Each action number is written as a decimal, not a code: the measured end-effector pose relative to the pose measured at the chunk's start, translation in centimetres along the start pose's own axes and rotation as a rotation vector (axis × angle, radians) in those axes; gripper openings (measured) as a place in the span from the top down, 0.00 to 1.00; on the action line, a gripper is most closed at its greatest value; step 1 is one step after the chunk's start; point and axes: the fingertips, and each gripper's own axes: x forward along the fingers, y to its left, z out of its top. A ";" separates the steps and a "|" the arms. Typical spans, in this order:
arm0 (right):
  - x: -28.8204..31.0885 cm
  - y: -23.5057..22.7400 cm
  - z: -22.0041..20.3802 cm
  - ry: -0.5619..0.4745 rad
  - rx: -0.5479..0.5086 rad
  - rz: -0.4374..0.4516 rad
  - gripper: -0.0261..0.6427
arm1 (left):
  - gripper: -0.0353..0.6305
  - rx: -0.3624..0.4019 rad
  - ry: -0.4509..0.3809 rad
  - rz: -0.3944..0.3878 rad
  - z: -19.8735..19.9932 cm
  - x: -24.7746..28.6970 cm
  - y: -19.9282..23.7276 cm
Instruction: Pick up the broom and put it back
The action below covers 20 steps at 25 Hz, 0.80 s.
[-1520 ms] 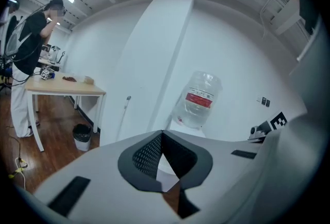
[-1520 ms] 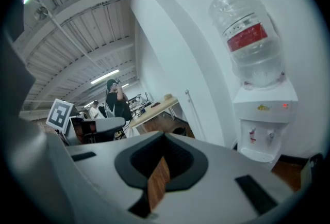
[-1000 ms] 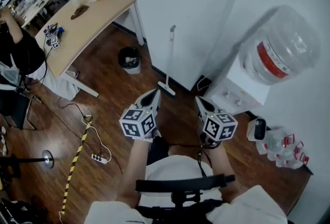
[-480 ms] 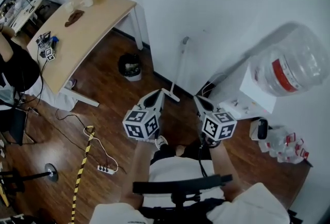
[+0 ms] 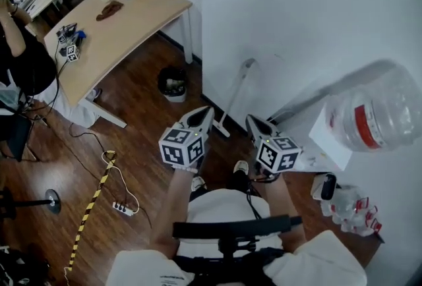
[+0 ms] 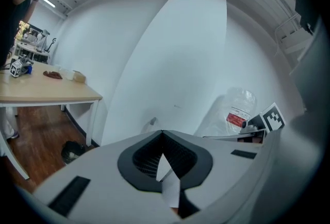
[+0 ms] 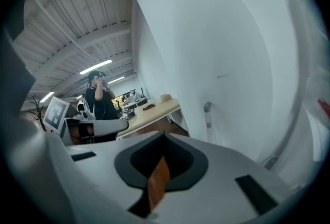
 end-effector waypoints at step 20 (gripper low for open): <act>1.8 -3.0 3.6 0.001 -0.016 0.073 0.94 | 0.95 0.051 0.028 0.054 0.8 5.0 -0.9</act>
